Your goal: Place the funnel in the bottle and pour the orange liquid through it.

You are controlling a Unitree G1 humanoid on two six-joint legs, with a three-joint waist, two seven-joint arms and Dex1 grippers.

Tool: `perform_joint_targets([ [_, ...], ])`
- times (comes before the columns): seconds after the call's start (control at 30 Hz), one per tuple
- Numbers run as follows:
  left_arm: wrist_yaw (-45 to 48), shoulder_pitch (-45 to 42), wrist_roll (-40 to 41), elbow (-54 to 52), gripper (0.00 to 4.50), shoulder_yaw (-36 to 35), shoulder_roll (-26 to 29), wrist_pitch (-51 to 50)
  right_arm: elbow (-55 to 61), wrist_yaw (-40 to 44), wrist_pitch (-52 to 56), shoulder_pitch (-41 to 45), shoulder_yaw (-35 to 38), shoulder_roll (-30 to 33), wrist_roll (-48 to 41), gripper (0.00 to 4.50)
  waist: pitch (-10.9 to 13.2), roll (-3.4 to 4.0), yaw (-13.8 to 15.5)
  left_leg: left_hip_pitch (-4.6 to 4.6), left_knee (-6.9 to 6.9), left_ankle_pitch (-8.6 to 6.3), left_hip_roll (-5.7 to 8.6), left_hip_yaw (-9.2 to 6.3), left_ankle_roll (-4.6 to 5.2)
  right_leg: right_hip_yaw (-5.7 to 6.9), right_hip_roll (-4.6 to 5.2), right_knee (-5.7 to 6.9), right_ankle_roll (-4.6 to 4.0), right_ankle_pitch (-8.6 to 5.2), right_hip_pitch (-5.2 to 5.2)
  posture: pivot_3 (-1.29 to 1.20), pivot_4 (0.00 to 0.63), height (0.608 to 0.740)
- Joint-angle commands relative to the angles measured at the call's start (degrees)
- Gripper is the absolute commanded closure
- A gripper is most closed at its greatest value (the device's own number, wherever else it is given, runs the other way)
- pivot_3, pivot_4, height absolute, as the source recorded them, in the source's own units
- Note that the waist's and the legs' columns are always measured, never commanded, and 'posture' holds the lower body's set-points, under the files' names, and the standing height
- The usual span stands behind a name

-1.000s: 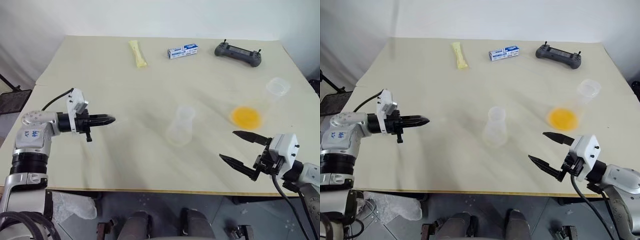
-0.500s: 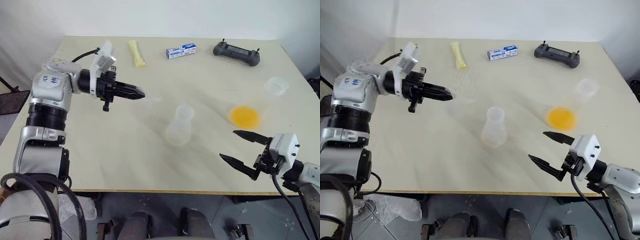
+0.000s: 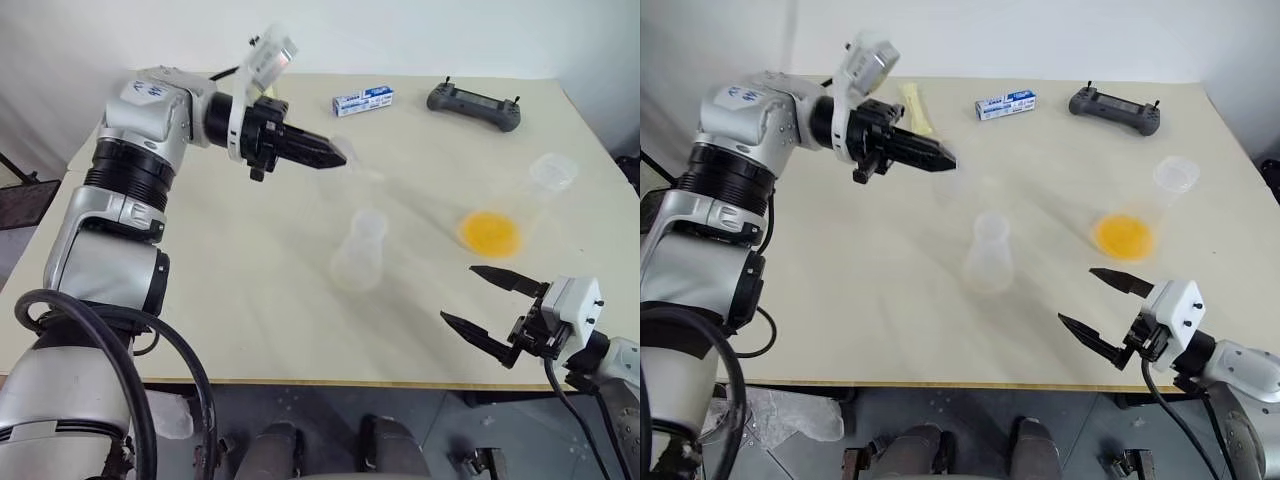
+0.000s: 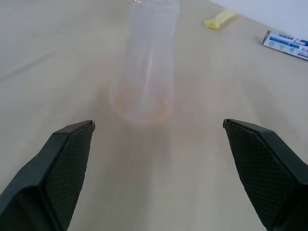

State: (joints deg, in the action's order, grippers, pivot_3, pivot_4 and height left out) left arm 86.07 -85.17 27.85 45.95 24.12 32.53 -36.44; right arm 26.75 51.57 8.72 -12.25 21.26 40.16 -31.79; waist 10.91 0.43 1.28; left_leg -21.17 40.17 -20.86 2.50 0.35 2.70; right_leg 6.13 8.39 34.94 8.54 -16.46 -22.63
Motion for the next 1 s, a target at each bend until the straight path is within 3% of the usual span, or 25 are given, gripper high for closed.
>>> perform_joint_targets([
  [0.03,6.43,-2.73,2.94,0.68,4.47,3.93,0.85,3.18,2.38,-1.05,-1.53,-0.16,1.64,-0.57,0.16,0.0,0.0,0.0,0.08,0.0,0.0,0.0,0.0,-0.01,0.0,0.0,0.0,0.0,0.0,0.0,0.0,0.0,0.15,0.74],
  [0.53,6.43,-8.95,4.66,7.0,4.47,18.13,-1.25,13.01,3.19,-3.53,-2.28,-0.36,-0.85,-2.79,1.99,0.0,0.01,-0.01,0.2,-0.07,0.03,0.01,0.04,0.0,0.03,0.0,0.02,-0.07,0.0,0.0,0.0,0.0,0.15,0.74],
  [1.0,6.43,-13.85,2.28,14.38,4.47,24.71,-7.24,20.98,4.31,-4.76,-2.52,-1.29,-1.25,-3.65,2.74,0.0,0.03,-0.05,0.28,-0.1,0.02,0.02,0.05,0.02,0.05,0.01,0.02,-0.11,0.0,0.0,0.0,0.0,0.15,0.74],
])
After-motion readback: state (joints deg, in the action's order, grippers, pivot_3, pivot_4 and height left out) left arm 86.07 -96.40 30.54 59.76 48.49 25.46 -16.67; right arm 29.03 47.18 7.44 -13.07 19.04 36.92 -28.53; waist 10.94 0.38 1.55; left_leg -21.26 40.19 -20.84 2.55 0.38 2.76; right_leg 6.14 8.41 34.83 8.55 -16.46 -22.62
